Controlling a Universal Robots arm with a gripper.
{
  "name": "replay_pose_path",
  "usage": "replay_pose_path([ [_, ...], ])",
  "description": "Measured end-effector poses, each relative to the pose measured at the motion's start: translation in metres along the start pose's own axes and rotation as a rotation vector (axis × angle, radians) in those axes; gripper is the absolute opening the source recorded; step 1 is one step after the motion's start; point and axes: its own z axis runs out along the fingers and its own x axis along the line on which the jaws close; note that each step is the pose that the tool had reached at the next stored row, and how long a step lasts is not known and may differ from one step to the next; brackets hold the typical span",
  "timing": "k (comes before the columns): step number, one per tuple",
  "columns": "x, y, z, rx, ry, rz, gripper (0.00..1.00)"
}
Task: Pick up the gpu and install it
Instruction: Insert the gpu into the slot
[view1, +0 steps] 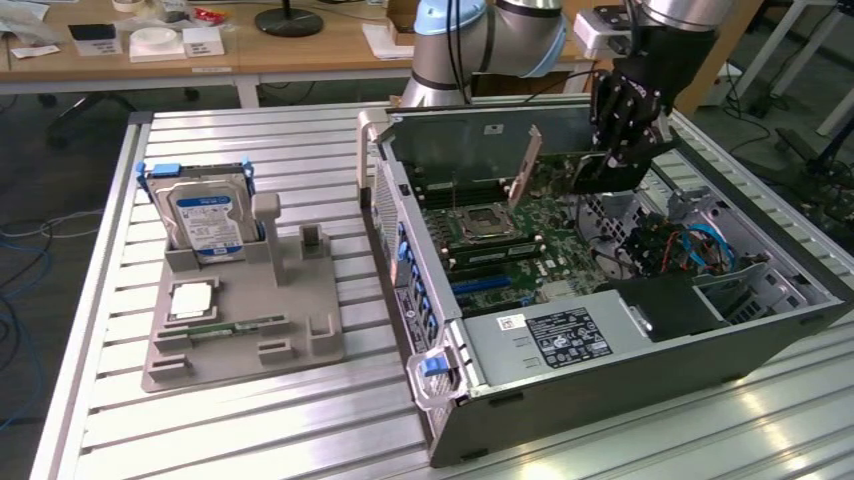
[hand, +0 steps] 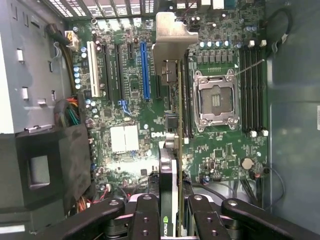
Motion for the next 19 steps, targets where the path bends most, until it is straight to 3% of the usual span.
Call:
replay_pose_path([
  [4,0.0004,0.0018,0.0045,-0.0001,0.0002,0.000,0.27],
  [19,0.0005,0.0024,0.0049,0.0001,0.0001,0.000,0.27],
])
